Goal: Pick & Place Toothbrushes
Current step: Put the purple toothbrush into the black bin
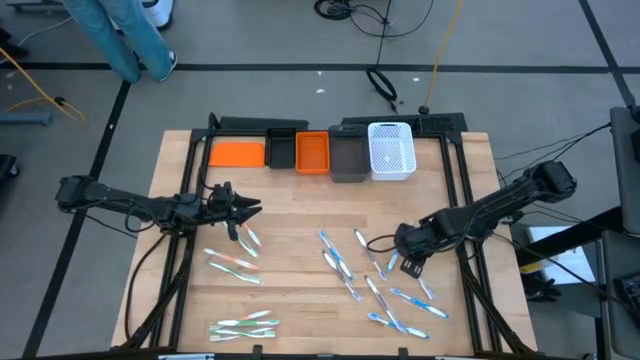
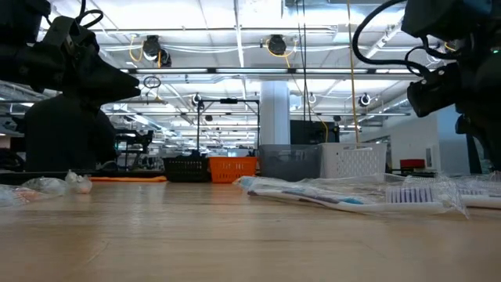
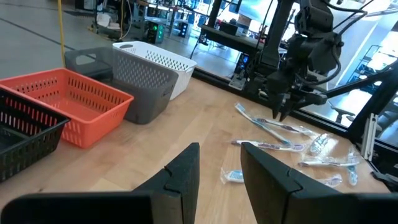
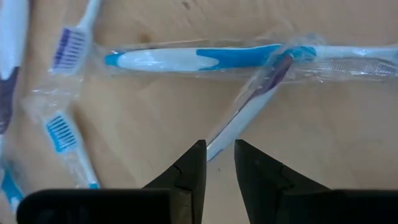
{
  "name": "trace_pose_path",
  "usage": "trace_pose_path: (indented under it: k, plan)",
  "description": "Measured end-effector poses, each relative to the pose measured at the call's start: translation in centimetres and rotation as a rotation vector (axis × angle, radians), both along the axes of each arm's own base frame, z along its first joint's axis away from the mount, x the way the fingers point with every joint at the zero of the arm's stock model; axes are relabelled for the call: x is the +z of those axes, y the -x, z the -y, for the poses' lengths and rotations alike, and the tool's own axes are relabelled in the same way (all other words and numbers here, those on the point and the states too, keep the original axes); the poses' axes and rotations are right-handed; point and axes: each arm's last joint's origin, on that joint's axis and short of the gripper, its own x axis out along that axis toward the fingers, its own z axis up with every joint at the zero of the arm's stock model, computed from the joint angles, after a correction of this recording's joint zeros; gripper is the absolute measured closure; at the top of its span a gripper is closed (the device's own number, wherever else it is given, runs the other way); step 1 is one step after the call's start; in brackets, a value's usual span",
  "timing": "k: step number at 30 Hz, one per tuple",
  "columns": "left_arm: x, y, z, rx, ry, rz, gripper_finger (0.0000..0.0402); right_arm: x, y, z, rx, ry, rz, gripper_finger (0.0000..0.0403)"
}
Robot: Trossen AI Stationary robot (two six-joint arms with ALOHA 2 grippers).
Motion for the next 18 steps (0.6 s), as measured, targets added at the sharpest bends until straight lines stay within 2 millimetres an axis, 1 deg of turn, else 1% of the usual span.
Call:
trace_pose_path:
  k: [8,13,18]
  plan:
    - [0.00,0.00,0.00,0.000,0.001,0.001,0.0284,-0.81,-0.47,-0.03,-0.010,0.048,-0.011,0.0328]
    - [0.01,0.00,0.00,0.000,0.001,0.001,0.0284,-0.81,-0.64,-0.09,-0.017,0.043,0.003,0.0328]
    - [0.02,0.00,0.00,0.000,0.003,0.002,0.0284,-0.86,-0.28,-0.06,-0.025,0.024,-0.045,0.0327]
